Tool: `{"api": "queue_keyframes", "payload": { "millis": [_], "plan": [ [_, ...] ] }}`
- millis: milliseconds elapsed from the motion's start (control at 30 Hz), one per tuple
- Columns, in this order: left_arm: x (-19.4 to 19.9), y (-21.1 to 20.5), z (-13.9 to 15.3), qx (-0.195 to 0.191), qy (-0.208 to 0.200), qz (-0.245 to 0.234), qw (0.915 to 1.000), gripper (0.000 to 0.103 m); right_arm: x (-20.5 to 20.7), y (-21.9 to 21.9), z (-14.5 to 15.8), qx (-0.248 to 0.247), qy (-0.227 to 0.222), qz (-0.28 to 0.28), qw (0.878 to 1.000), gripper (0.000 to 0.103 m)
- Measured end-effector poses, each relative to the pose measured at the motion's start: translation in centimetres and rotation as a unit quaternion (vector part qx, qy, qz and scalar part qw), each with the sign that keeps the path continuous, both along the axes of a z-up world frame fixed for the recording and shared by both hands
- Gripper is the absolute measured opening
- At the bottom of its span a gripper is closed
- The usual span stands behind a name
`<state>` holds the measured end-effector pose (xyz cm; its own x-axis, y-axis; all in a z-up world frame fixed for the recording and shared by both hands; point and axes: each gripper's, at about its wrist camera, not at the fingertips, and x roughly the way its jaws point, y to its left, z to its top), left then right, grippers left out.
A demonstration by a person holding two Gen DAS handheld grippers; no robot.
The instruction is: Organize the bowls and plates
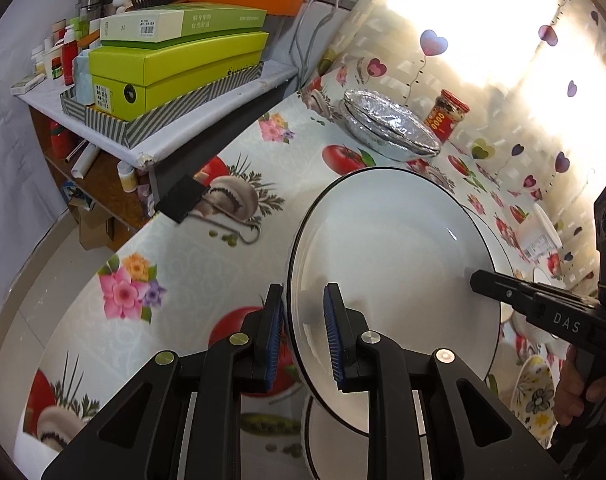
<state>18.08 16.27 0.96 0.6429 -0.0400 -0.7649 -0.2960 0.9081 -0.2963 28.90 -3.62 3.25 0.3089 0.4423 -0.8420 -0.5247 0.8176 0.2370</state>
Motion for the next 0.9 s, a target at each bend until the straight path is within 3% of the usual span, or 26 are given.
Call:
{"api": "queue_keyframes", "payload": {
  "millis": [900],
  "plan": [
    [-3.8,-3.1,-1.6,0.013,0.026,-0.029,0.9992,0.021,-5.2,-3.5,-2.2,-0.013,0.023,-0.012,1.0,0.012]
  ]
}}
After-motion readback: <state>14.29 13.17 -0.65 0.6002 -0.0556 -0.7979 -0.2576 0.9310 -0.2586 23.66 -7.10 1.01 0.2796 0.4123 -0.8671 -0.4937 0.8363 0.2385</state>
